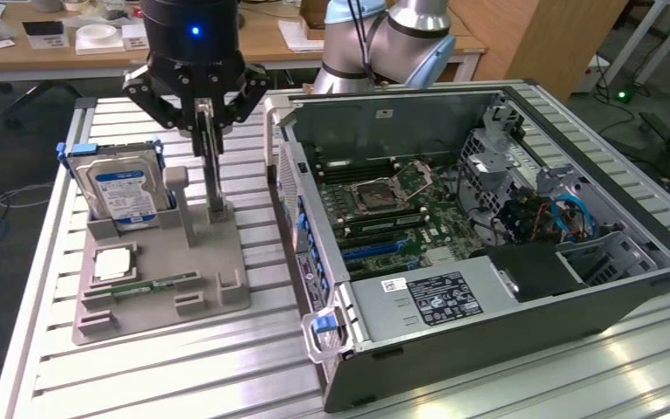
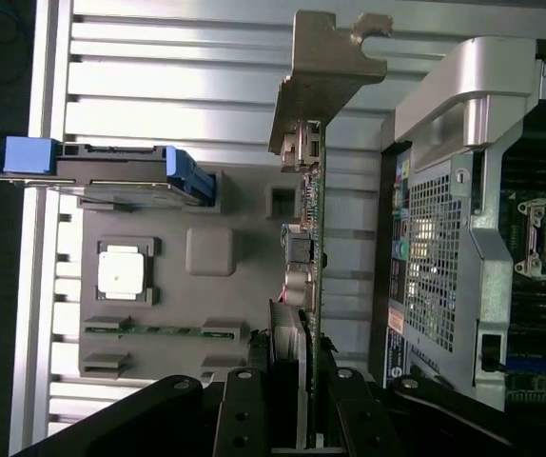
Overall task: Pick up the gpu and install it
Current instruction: 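Pick up the gpu and move the gpu toward the slot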
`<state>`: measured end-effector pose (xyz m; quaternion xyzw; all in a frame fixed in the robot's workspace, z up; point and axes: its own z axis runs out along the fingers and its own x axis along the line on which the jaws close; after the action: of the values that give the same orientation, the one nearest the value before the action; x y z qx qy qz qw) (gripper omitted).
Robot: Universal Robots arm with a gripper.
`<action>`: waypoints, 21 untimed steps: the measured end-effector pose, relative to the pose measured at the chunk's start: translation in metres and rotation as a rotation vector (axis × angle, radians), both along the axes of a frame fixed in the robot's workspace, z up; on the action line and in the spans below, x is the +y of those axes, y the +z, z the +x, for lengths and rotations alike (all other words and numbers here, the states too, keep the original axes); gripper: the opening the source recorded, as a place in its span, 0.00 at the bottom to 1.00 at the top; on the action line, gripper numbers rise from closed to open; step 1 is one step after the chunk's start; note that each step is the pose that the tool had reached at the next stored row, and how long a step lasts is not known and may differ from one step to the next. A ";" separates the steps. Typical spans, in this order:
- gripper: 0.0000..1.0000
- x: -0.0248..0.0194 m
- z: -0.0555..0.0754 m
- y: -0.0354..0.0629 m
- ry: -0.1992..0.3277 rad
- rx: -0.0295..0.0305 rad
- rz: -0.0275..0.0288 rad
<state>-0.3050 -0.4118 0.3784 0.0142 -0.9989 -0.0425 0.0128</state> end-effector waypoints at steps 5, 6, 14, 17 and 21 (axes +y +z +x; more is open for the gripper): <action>0.28 0.0000 0.000 0.0065 -0.017 0.0001 -0.0002; 0.28 0.0000 0.000 0.0080 -0.019 0.0001 -0.0002; 0.28 0.0000 0.000 0.0204 -0.034 0.0000 0.0000; 0.28 0.0000 0.000 0.0205 -0.035 -0.0001 0.0003; 0.28 0.0000 0.001 0.0204 -0.035 0.0002 0.0051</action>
<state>-0.3037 -0.4118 0.3988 -0.0031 -0.9989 -0.0453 0.0121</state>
